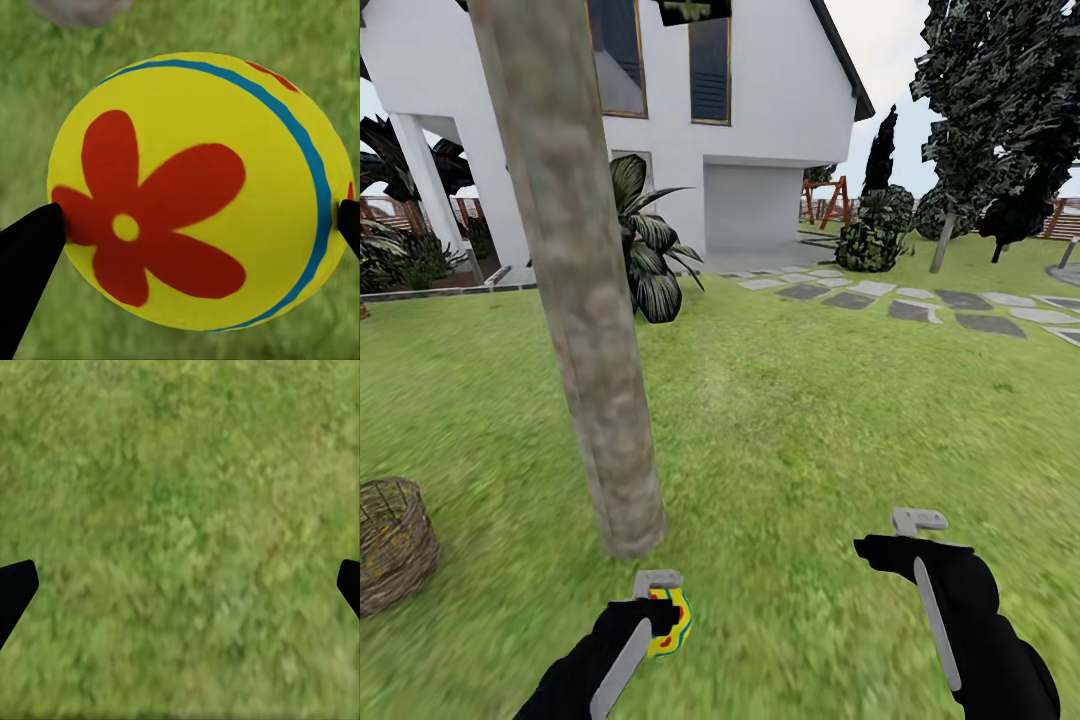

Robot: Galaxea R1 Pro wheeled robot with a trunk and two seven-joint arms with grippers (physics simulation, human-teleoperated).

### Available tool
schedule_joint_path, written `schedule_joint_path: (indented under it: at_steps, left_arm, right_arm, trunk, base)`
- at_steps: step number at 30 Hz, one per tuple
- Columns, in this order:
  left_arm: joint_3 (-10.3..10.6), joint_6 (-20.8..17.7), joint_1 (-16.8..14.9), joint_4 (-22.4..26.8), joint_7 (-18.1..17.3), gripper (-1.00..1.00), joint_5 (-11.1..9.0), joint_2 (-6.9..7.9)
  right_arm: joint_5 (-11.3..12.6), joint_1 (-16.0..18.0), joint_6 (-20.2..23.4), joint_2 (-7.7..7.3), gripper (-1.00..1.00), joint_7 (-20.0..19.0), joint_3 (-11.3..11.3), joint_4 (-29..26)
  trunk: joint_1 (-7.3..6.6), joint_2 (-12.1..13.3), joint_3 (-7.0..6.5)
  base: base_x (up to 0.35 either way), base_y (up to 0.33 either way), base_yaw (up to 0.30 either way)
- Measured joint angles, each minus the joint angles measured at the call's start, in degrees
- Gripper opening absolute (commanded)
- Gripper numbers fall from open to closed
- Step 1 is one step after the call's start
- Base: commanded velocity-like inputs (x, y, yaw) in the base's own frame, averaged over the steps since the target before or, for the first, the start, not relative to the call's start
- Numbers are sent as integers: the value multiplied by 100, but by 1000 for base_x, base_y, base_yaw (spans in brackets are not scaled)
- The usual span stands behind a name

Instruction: Take the three Easter eggs out of the wicker basket on the lawn in the garden, then place them on the lawn next to a single tree (choose any tree) so that all three eggs are next to the same tree and none are left in the basket.

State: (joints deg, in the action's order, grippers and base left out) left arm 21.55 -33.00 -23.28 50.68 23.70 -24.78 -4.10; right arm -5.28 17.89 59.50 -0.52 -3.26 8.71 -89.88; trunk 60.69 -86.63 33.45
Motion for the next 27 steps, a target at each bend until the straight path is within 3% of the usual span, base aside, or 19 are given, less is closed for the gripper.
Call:
schedule_joint_path:
  at_steps: [5, 7, 14, 21, 27]
  left_arm:
    - [4, 286, -634, -784, -174, -100, 2, -68]
    - [7, 324, -730, -897, -215, -100, 0, -73]
    - [-3, 668, -793, -1344, -243, -100, -2, -72]
    - [-4, 702, -791, -1402, -243, -100, -9, -57]
    - [-4, 696, -789, -1353, -244, -100, -22, -54]
  right_arm:
    - [1, 0, 0, 4, 100, 0, -8, 2]
    - [0, 0, 0, 2, 100, 0, -12, 2]
    - [0, 0, 0, 5, 100, 0, -30, 2]
    - [0, 0, 0, 3, 100, 0, -34, 3]
    - [1, 0, 0, 8, 100, 0, -48, 10]
  trunk:
    - [110, -201, 90]
    - [154, -281, 126]
    - [308, -562, 252]
    - [461, -843, 377]
    - [462, -844, 378]
  base:
    - [0, 0, 0]
    - [0, 0, 0]
    - [0, 0, 0]
    - [0, 0, 0]
    - [0, 0, 0]
